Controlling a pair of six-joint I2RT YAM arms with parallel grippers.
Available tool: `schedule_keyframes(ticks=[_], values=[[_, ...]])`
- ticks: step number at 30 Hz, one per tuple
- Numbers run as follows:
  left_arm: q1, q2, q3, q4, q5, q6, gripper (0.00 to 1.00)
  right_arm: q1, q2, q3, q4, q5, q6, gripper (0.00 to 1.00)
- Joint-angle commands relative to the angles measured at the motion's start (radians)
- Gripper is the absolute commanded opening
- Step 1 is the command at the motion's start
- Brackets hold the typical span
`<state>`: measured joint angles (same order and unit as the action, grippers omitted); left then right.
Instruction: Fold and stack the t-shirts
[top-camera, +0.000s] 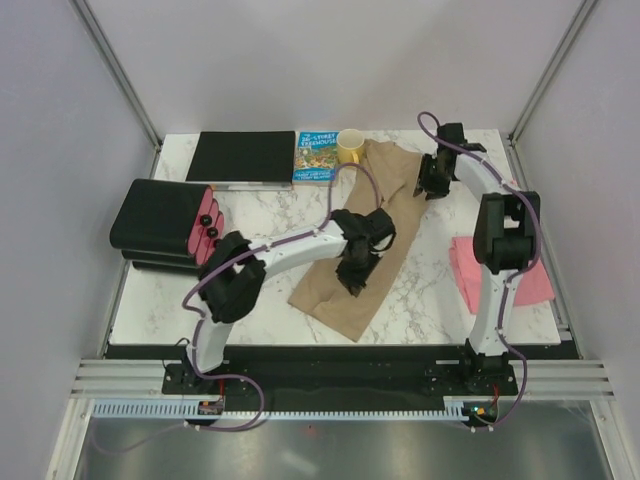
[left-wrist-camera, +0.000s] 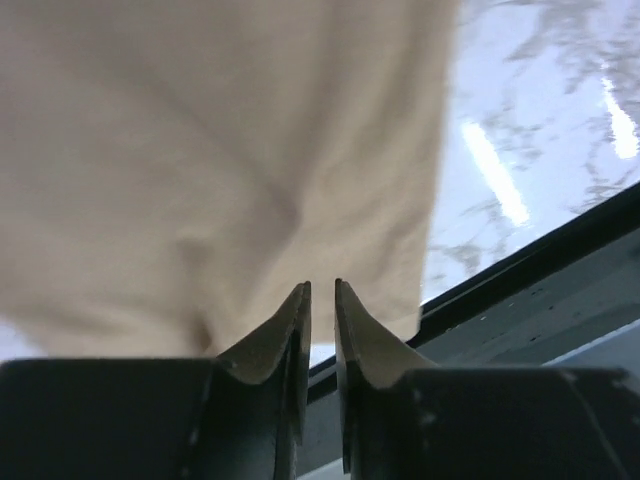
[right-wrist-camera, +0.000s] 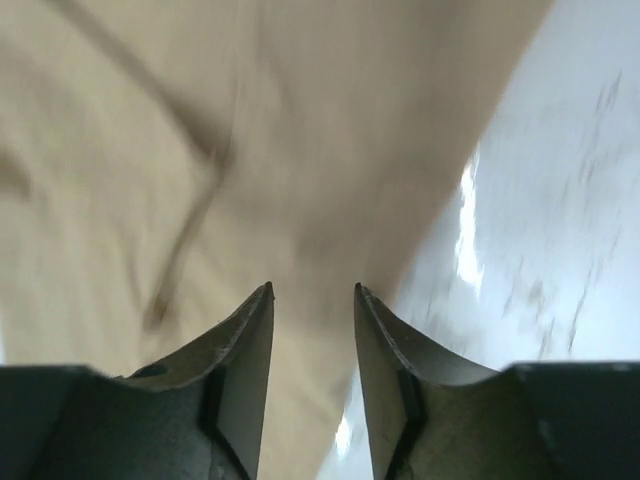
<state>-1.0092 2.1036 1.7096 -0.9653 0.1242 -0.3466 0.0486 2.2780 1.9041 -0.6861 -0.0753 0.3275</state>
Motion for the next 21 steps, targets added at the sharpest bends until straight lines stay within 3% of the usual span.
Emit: schedule_keyframes(ticks=[1, 4, 7, 14, 19, 21], values=[[0.170, -0.224, -0.157, 0.062, -0.115, -0.101, 0.27, 0.005, -0.348, -0.270, 0.020, -0.162, 0.018, 0.48], [0.366, -0.316, -0.274, 0.091, -0.104, -0.098, 0.28, 0.026, -0.529, -0.502, 0.042, -0.230, 0.053, 0.42], [0.425, -0.361, -0.309, 0.085, -0.179, -0.042, 0.28, 0.066, -0.682, -0.677, 0.042, -0.250, 0.093, 0.44], [0.440, -0.330, -0.309, 0.085, -0.129, 0.015, 0.26, 0.312, -0.879, -0.937, 0.006, -0.288, 0.209, 0.44], [0.449, -0.309, -0.369, 0.123, 0.001, 0.021, 0.28, 0.353, -1.017, -1.138, 0.131, -0.333, 0.361, 0.49], [0.457, -0.327, -0.428, 0.172, 0.038, 0.017, 0.38, 0.353, -1.100, -1.230, 0.187, -0.339, 0.416, 0.55]])
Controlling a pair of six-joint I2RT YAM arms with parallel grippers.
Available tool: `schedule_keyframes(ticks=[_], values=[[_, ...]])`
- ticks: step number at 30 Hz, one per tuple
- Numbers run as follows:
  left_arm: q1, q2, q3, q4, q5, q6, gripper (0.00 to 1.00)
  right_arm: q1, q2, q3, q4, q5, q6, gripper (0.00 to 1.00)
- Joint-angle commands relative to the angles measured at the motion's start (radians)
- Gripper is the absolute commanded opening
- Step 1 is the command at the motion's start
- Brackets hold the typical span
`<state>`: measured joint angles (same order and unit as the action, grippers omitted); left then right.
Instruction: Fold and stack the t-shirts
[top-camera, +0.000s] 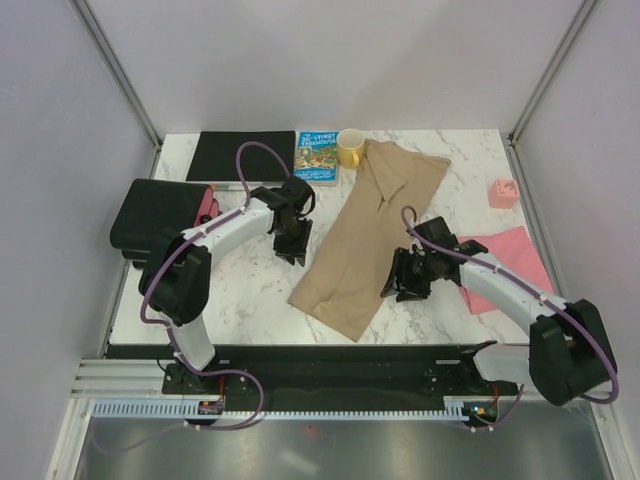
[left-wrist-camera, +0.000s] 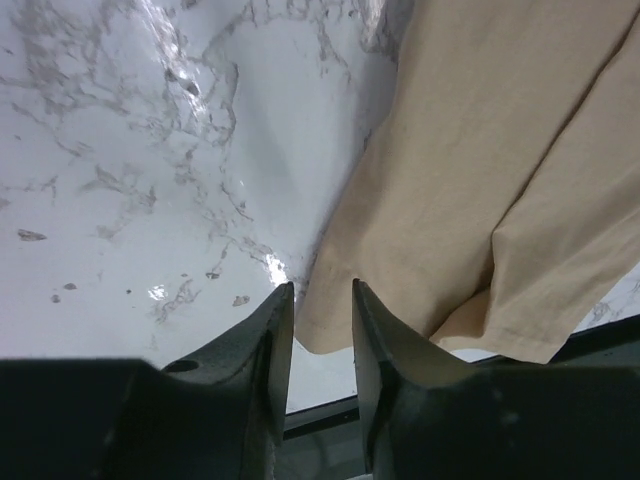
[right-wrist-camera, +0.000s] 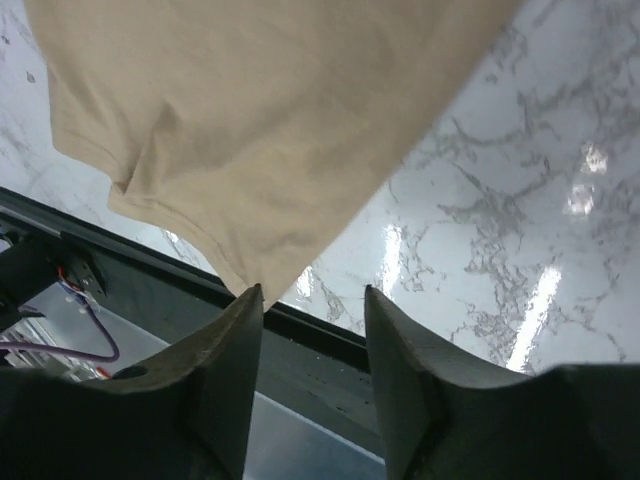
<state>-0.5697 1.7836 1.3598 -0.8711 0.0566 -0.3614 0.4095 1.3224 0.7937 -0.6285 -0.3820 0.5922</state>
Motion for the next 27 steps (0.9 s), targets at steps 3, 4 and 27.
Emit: schedule_keyframes(ticks=[3, 4, 27], values=[[0.037, -0.024, -0.146, 0.124, 0.189, 0.036, 0.42, -0.006, -0.242, -0.244, 0.206, -0.075, 0.210, 0.56], [0.042, -0.024, -0.168, 0.130, 0.222, 0.041, 0.42, -0.006, -0.261, -0.272, 0.223, -0.087, 0.228, 0.56], [0.070, 0.025, -0.278, 0.138, 0.239, 0.059, 0.46, 0.193, -0.117, -0.557, 0.771, -0.110, 0.492, 0.57]])
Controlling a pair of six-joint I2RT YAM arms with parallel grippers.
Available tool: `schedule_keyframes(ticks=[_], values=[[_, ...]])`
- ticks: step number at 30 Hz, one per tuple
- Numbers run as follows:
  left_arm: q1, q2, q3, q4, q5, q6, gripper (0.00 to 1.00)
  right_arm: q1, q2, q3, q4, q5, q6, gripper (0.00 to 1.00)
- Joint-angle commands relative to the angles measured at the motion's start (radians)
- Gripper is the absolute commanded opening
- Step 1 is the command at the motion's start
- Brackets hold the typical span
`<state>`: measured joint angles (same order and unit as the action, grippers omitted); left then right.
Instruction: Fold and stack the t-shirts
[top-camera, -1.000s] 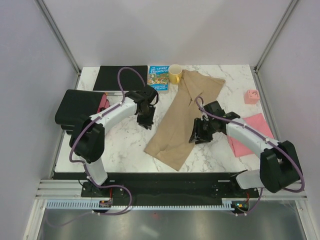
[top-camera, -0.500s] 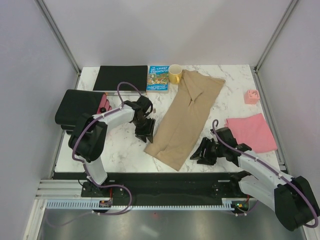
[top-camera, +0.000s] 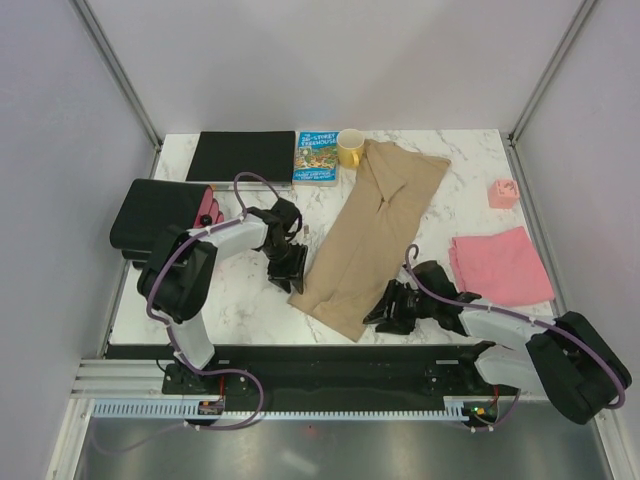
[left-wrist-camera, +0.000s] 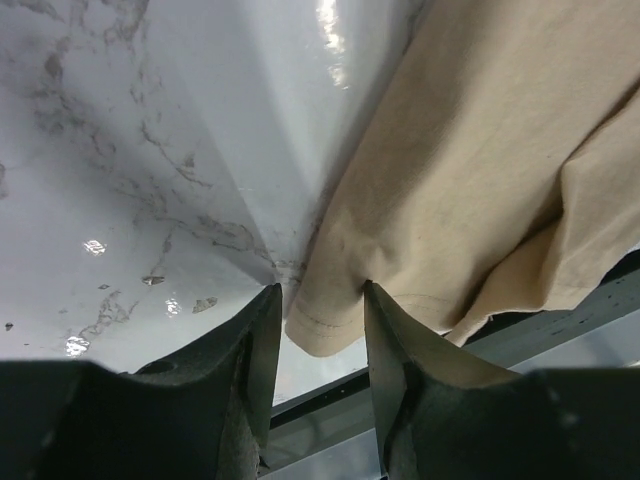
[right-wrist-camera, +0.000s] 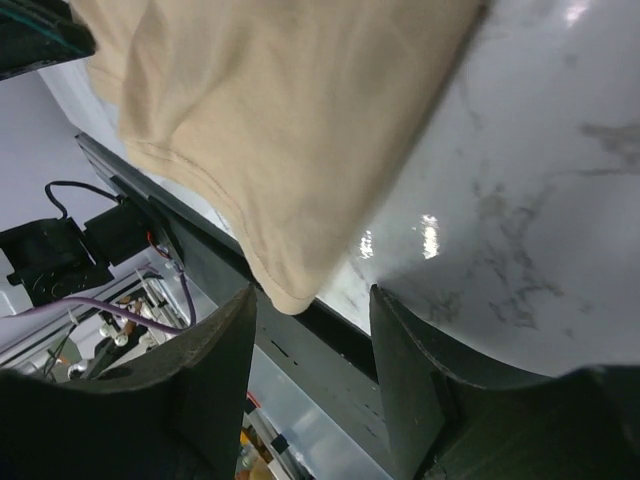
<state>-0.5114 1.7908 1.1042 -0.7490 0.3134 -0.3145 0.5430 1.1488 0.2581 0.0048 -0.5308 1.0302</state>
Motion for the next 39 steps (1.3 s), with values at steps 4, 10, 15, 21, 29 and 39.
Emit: schedule_keyframes(ticks=[4, 10, 15, 21, 29, 39], values=[[0.013, 0.038, -0.036, 0.017, -0.011, 0.003, 0.46, 0.144, 0.147, 0.009, 0.204, 0.086, 0.091, 0.57], [0.013, 0.035, -0.060, 0.031, -0.013, -0.009, 0.46, 0.264, 0.233, 0.052, 0.222, 0.147, 0.137, 0.57], [0.013, 0.032, -0.089, 0.046, -0.007, -0.014, 0.45, 0.313, 0.249, 0.064, 0.216, 0.189, 0.156, 0.57], [0.013, 0.013, -0.112, 0.057, -0.019, -0.015, 0.34, 0.328, 0.249, 0.073, 0.170, 0.218, 0.148, 0.46], [0.014, 0.005, -0.112, 0.057, -0.014, -0.006, 0.02, 0.330, 0.190, 0.079, 0.083, 0.276, 0.131, 0.02], [0.013, -0.022, -0.129, 0.079, 0.058, 0.003, 0.02, 0.330, 0.144, 0.113, -0.002, 0.278, 0.111, 0.00]])
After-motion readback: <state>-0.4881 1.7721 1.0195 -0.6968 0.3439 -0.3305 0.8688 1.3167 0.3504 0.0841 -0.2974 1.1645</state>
